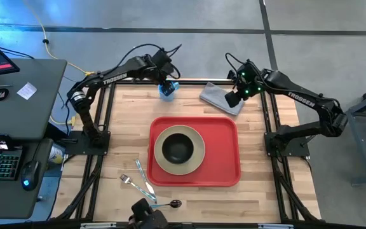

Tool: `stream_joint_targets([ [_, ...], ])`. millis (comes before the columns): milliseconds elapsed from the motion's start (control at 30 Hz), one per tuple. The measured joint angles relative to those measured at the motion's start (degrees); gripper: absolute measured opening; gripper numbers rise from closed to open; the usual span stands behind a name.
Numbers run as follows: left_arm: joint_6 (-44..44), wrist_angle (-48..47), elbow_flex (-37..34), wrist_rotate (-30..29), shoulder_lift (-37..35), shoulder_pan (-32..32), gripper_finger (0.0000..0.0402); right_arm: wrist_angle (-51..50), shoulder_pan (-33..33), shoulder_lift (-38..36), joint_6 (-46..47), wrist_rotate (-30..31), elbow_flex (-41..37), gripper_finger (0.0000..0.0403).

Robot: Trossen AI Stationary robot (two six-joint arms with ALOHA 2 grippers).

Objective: Set up tray
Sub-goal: Adjust the brown plate

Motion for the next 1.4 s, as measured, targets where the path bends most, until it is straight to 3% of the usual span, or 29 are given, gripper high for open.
stream_joint_targets([
  [233, 11.12, -7.55, 0.04, 1.63, 3.65, 0.03, 0.0203, 1.08, 0.0, 0.0, 3.0, 0.34, -0.02, 0.0165],
  [400, 12.01, -6.58, 0.08, -0.27, 6.22, -0.16, 0.0175, 0.82, 0.02, 0.0, 4.72, -0.21, -0.07, 0.0166],
  [933, 11.55, -8.81, 0.14, -2.36, 7.29, -1.02, 0.0168, 0.78, 0.61, -0.01, 7.24, -1.55, -0.08, 0.0161],
  [1200, 9.91, -13.3, 5.0, -3.57, 7.25, -0.97, 0.0168, 0.97, 12.79, 3.38, 12.81, -4.99, -1.08, 0.0153],
  [1400, 10.29, -13.54, 7.16, -3.59, 7.23, -0.97, 0.0168, 10.43, 20.7, 9.16, 26.89, -3.41, -5.19, 0.0142],
])
